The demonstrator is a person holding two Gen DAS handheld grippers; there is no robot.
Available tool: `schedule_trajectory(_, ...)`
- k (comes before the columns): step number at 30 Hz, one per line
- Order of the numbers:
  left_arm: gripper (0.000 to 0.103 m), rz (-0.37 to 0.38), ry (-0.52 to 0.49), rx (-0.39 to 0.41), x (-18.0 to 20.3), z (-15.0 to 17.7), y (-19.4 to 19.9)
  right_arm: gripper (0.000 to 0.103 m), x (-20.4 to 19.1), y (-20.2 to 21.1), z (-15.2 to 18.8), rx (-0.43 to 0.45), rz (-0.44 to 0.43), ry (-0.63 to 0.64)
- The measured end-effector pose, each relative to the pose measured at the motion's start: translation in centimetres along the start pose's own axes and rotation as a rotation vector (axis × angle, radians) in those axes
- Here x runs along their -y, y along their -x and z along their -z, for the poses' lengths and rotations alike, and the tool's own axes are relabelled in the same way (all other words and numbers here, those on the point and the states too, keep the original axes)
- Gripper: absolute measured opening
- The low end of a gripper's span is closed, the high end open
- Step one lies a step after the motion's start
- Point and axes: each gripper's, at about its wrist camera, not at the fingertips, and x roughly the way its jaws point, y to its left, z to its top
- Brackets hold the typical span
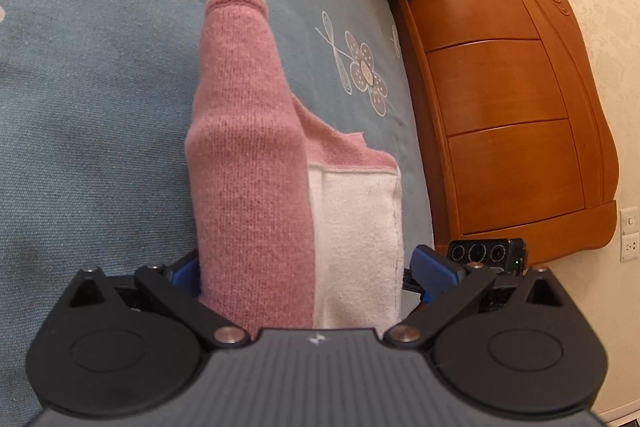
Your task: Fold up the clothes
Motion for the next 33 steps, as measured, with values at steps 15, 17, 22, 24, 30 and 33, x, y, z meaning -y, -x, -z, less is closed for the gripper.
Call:
schedule_trajectory(15,0.101,0.079,0.054,-0.011,0.5,-0.4,-0.2,0.103,1.5,1.2,-0.7,0.008,-0.136,-0.079)
schedule_trajectory(17,0.101,0.082,0.032,-0.017,1.5,-0.5,-0.5,0.103,0.9,1.7,-0.9,0.014,-0.115,-0.054)
schedule_trajectory(22,0.101,0.099,-0.01,-0.038,3.9,-1.0,-1.9,0.103,0.1,4.8,-1.9,0.059,-0.088,-0.017)
schedule_trajectory(24,0.101,0.115,-0.026,-0.051,5.1,-1.4,-3.1,0.103,0.2,6.5,-2.3,0.087,-0.077,-0.009)
schedule_trajectory(30,0.101,0.134,-0.105,-0.126,9.6,-2.9,-8.7,0.103,1.6,12.3,-4.3,0.177,-0.028,0.004)
schedule_trajectory(33,0.101,0.151,-0.134,-0.157,11.7,-3.4,-11.6,0.103,2.8,15.2,-5.8,0.217,-0.002,0.001)
